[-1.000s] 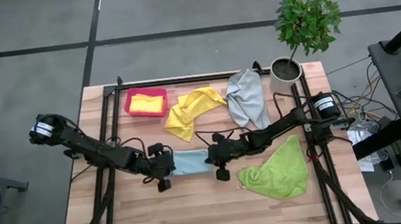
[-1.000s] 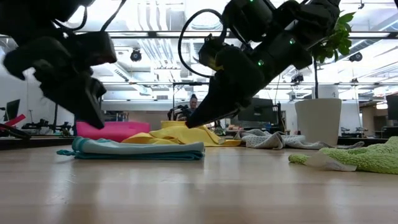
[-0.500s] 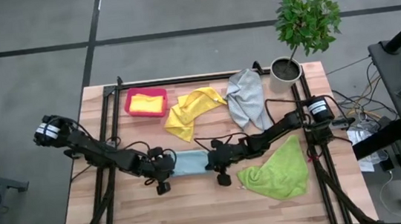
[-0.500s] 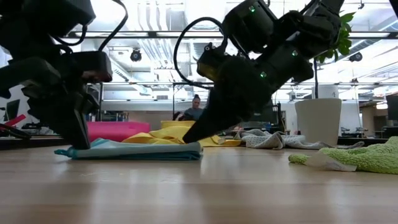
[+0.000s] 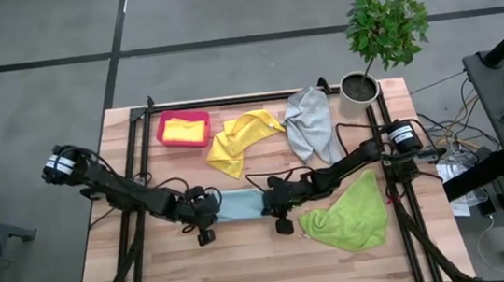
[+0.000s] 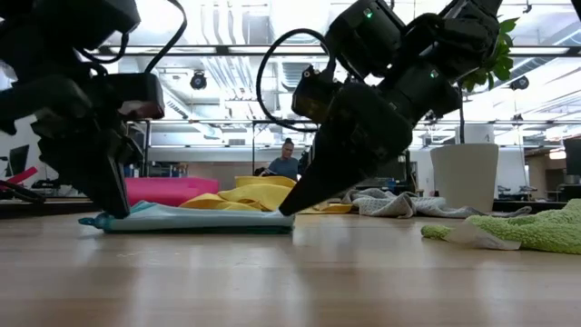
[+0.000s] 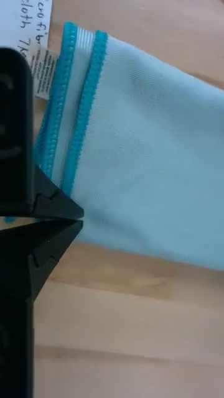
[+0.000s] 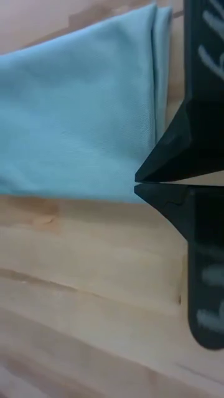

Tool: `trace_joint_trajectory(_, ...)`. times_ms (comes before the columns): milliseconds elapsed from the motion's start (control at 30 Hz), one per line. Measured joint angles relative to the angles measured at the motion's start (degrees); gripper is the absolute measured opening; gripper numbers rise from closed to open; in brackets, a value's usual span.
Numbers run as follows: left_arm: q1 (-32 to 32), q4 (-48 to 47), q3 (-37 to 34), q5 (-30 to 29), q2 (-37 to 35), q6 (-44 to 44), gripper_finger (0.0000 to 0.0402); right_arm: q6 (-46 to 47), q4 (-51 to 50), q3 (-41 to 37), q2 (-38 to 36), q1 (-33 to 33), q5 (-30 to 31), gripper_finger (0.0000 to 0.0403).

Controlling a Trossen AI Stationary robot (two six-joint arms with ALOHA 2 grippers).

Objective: Fold microfiber towels
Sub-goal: Fold the light blue microfiber cloth, then put the folded light blue microfiber cloth into the red bin

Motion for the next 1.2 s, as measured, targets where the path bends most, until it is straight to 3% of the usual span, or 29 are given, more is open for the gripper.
trace_joint_trajectory(233,0.0,-2.91,0.68,3.2,-3.34,-1.76,0.0,3.45,-3.56,0.04,-3.03,0.0,0.04,0.0009)
trace_joint_trajectory(400,0.15,-5.42,0.35,4.23,-7.28,-8.99,0.0,14.9,-6.71,0.09,-4.12,-1.03,-0.66,0.0012)
trace_joint_trajectory(533,1.17,-8.32,0.09,5.56,-11.28,-16.54,0.0013,22.34,-7.1,0.07,-4.38,-1.24,-1.79,0.0041)
trace_joint_trajectory(733,2.59,-7.84,-1.35,5.27,-16.15,-24.98,0.009,30.36,-7.7,0.07,-4.5,-1.5,-1.93,0.0124)
trace_joint_trajectory(833,2.8,-8.01,-1.67,1.06,-16.37,-28.94,0.0144,31.86,-8.41,0.07,-5.12,-1.77,-1.85,0.0171)
trace_joint_trajectory(967,3.2,-8.03,-2.15,-6.47,-13.52,-37.33,0.021,32.92,-8.82,0.07,-5.9,-2.03,-1.77,0.0227)
trace_joint_trajectory(1200,3.52,-4.46,-2.51,-6.98,-5.04,-44.56,0.0264,35.38,-9.12,-0.23,-5.46,-2.83,-1.59,0.0286)
